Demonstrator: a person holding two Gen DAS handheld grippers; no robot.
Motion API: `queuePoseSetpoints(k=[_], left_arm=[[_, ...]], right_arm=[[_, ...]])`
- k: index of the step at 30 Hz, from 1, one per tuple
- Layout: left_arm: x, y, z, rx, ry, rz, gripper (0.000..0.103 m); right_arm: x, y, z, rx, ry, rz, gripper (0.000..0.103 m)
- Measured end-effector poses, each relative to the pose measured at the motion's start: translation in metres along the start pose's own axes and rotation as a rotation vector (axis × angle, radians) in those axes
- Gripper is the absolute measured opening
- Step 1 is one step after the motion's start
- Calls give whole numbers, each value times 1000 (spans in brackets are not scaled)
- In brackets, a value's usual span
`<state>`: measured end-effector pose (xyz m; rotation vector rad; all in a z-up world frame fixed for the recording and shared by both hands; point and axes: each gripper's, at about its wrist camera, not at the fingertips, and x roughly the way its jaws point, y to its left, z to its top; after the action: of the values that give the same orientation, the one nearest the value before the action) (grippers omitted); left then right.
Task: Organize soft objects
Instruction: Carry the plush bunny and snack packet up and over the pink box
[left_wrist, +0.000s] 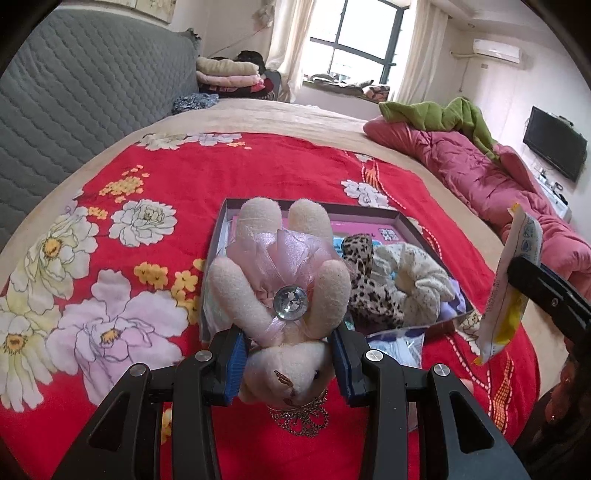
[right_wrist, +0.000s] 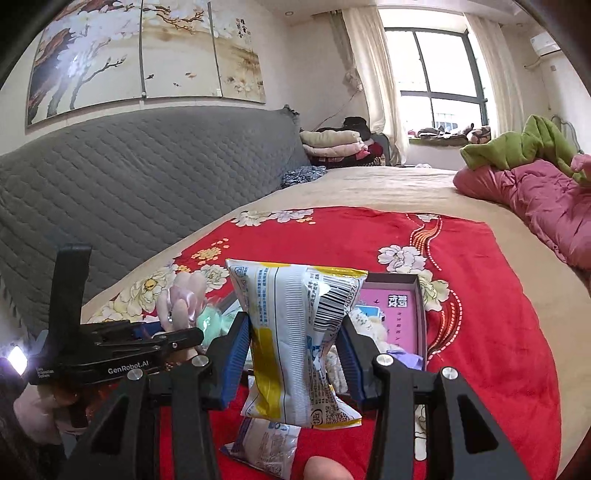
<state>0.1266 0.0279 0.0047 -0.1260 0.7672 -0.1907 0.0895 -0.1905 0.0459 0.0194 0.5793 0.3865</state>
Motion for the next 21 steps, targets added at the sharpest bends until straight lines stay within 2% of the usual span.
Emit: queuePoseSetpoints(k=[13,21], left_arm=[[22,5,22,-2,-20,-6,41],[27,2,26,5,-28,-21,41]], right_arm=[[1,-23,19,7,-82,-87,46],[6,-35,27,17,-99,-103,46]])
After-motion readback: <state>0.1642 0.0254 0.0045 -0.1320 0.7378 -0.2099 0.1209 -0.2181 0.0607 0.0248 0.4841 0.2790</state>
